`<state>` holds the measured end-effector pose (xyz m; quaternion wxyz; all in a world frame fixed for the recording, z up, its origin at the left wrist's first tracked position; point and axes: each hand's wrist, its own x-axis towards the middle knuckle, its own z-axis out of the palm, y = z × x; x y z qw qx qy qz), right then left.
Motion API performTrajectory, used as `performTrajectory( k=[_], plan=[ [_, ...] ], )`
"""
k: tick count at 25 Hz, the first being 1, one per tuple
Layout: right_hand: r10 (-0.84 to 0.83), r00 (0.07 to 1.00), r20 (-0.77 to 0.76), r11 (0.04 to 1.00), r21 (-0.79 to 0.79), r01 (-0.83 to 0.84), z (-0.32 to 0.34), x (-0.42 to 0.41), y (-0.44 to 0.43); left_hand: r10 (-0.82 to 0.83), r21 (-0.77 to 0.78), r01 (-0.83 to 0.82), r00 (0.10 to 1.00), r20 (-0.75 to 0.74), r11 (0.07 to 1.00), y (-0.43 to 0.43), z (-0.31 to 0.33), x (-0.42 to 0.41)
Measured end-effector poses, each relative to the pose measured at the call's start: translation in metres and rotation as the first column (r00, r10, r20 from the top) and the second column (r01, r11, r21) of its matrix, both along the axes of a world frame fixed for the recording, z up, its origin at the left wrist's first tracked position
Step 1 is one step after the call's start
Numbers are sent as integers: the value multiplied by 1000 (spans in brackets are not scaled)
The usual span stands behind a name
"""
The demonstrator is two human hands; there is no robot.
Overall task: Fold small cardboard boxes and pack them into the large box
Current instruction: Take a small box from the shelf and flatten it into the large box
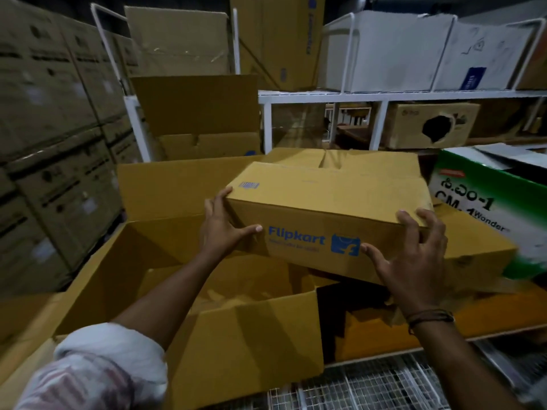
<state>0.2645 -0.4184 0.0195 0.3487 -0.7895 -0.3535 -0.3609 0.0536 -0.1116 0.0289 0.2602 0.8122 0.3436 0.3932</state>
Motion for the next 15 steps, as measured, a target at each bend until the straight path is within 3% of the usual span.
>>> performTrajectory(
  k=[8, 15],
  plan=[
    [79, 996, -51, 995, 71, -76, 0, 2, -34, 21, 108, -19, 1000, -14, 994, -36, 17, -13],
    [205, 978, -40, 975, 94, -201, -5, -12, -33, 138, 155, -138, 990, 11, 978, -65, 18, -66]
  ],
)
